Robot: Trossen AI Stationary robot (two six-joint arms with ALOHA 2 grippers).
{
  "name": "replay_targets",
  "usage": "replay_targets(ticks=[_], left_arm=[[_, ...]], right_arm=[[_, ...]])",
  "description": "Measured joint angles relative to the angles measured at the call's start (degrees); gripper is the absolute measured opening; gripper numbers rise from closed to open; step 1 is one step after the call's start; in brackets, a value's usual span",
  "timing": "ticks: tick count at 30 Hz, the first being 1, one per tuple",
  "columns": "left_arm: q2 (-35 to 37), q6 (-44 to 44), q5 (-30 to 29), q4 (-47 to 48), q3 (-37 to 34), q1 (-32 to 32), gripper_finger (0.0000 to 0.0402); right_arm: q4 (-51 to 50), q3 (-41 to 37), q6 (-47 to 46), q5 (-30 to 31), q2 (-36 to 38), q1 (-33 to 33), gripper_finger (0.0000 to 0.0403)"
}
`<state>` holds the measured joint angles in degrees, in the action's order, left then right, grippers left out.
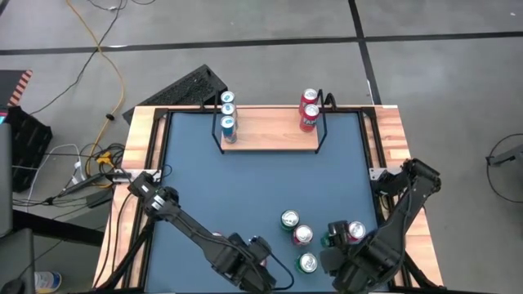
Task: Place canned beverage on shelf
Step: Put the red soda can on the shelf aligned with the other red soda cans
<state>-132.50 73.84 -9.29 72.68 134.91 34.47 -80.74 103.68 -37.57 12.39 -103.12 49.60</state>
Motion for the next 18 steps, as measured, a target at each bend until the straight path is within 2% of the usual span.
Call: replay_targets(ticks=[3, 9, 18], left_arm=[[1.9, -6.3, -0.7, 0.3, 0.0, -0.8, 0.0271], [6.2, -29.4, -4.2, -0.1, 0.1, -3.2, 0.0271], [9.9, -55.0, 0.4, 1.5, 0.1, -13.9, 0.0274]], right_arm=[[-0.2, 0.0, 1.8, 2.6, 3.1, -0.3, 0.0244], [-0.6, 0.0, 4.2, 9.5, 11.3, -0.2, 0.0244], [-0.8, 0.0, 4.2, 20.5, 20.6, -0.5, 0.0244]])
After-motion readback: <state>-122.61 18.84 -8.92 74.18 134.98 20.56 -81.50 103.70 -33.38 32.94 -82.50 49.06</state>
